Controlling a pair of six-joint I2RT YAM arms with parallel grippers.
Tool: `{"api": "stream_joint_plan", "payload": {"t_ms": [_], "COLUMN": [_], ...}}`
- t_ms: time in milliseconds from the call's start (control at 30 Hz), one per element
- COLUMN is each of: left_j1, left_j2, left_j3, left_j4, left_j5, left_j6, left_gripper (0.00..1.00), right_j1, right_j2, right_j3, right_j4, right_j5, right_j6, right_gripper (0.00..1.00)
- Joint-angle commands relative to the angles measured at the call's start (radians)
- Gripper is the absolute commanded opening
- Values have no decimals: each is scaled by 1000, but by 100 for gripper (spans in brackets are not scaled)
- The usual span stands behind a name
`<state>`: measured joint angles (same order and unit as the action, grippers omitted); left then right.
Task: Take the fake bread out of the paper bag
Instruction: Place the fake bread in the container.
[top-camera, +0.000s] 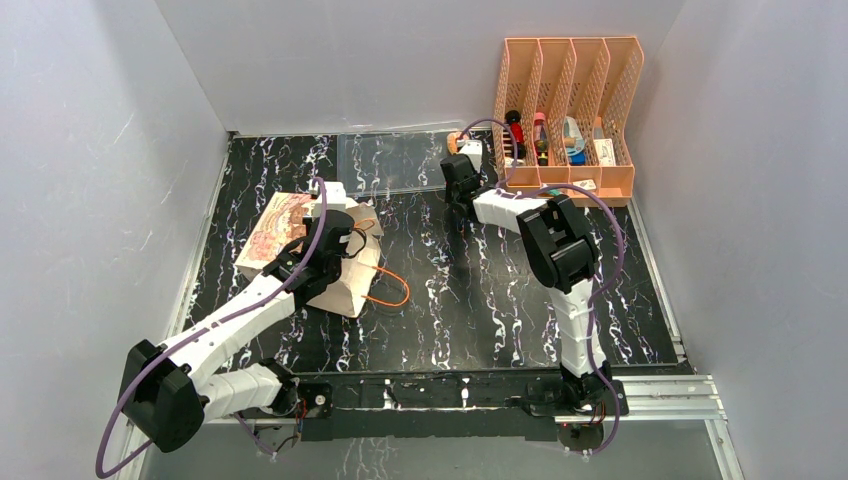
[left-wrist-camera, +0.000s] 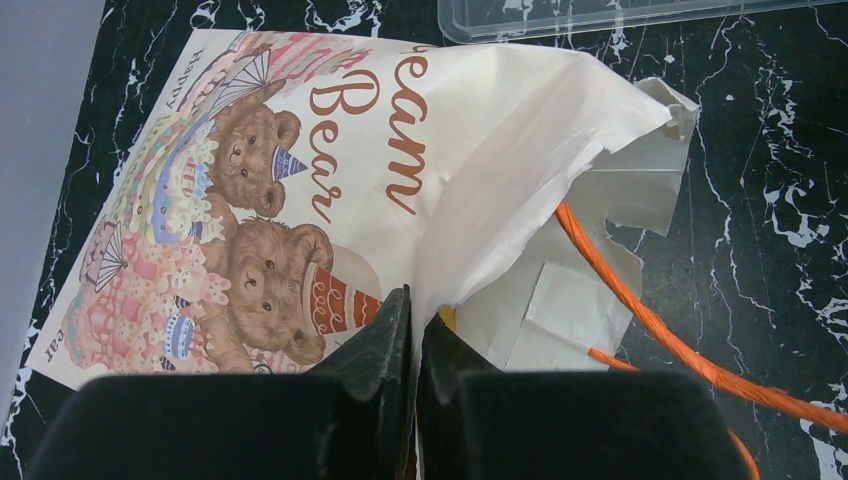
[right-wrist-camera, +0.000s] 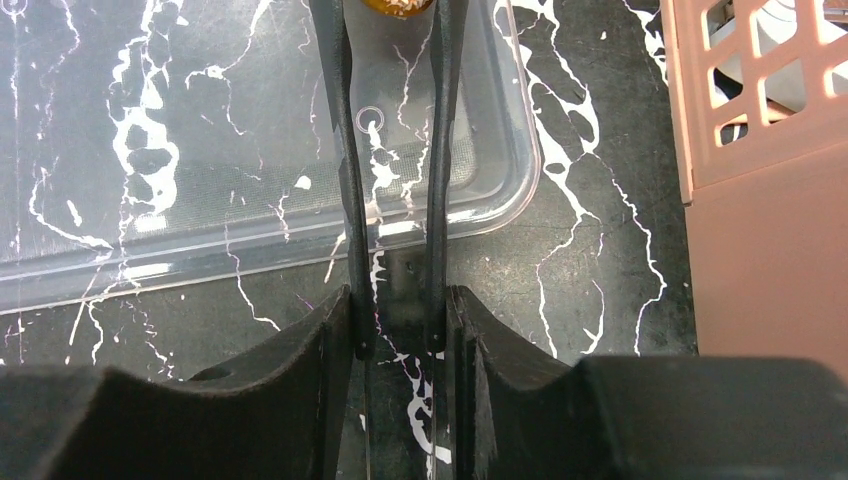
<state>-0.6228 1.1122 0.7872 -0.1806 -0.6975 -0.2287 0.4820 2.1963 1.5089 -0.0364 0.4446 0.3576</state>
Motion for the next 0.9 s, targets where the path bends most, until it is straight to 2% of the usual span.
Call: {"api": "stream_joint_plan", "payload": {"t_ms": [0, 133, 367, 867], "left_j1": [6, 6, 6, 6], "left_j2": [-9, -8, -6, 5], "left_j3": [13, 12, 13, 18], "left_j4": [12, 12, 9, -3], "left_j5": [0, -1, -5, -4], "left_j6": [-17, -17, -18, -30], "left_gripper": [0, 0, 0, 0], "right_j1": [-13, -13, -13, -13], "right_j2": [-2, -7, -6, -109], "right_j3": [-30, -46, -55, -210], "right_j4": [-11, -6, -5, 57], "right_j5": [-10, -14, -27, -29], "right_j6": [14, 18, 12, 39], "right_gripper": [33, 36, 46, 46]}}
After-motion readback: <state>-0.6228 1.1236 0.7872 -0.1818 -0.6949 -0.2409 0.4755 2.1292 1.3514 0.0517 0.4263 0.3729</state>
